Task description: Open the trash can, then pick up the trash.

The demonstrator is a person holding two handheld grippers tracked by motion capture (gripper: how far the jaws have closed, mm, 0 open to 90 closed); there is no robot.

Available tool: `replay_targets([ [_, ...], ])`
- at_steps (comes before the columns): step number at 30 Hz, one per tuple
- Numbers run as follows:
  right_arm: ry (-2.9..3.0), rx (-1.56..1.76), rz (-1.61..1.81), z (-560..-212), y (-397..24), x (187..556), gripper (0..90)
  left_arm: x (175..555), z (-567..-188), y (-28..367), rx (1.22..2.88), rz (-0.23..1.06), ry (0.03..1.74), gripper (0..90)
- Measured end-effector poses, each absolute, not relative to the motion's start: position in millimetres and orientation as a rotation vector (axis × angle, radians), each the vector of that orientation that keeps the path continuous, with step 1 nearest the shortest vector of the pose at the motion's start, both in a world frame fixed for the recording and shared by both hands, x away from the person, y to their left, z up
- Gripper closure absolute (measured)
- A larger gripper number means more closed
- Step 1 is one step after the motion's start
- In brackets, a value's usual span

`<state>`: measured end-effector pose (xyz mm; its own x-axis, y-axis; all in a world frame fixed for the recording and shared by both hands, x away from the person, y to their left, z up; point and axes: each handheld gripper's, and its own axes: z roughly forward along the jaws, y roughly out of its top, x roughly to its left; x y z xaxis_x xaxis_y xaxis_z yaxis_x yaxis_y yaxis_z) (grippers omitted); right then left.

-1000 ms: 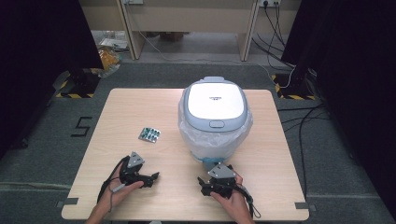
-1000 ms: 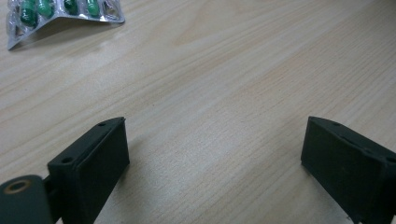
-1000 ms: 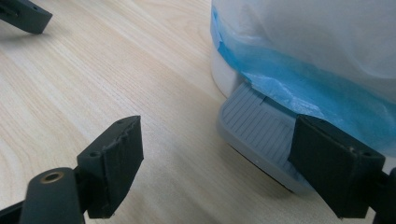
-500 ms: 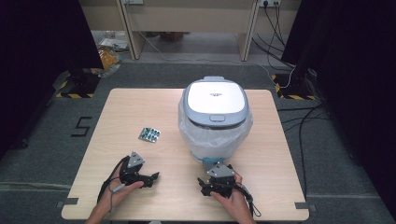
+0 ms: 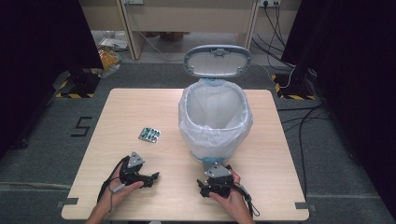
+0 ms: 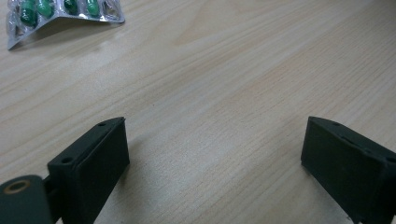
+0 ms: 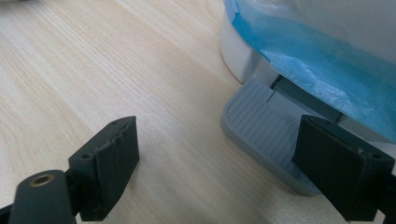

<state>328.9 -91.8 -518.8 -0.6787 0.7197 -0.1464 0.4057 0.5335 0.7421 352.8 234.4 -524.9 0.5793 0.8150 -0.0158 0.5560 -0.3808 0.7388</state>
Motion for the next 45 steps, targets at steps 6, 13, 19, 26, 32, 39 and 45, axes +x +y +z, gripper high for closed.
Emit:
replay_targets([
  [6, 2.336, 0.915, 0.965, -519, -92, 329, 14.4, 353, -525, 234, 2.090, 0.460, 1.088, 6.9],
  [13, 2.335, 0.906, 0.966, -519, -92, 329, 14.2, 352, -524, 236, 2.084, 0.450, 1.077, 9.3],
  [19, 2.337, 0.912, 0.967, -519, -92, 329, 14.1, 357, -520, 239, 2.008, 0.462, 1.082, 15.6],
  [26, 2.342, 0.906, 0.964, -518, -92, 329, 13.8, 381, -505, 239, 1.932, 0.600, 1.125, 14.9],
  [32, 2.344, 0.906, 0.964, -518, -91, 329, 13.7, 406, -499, 249, 1.918, 0.635, 1.194, 14.9],
  [39, 2.344, 0.905, 0.964, -518, -91, 329, 13.6, 432, -500, 252, 1.883, 0.650, 1.270, 14.9],
  [45, 2.346, 0.902, 0.964, -518, -92, 329, 13.7, 445, -504, 249, 1.871, 0.646, 1.296, 15.0],
])
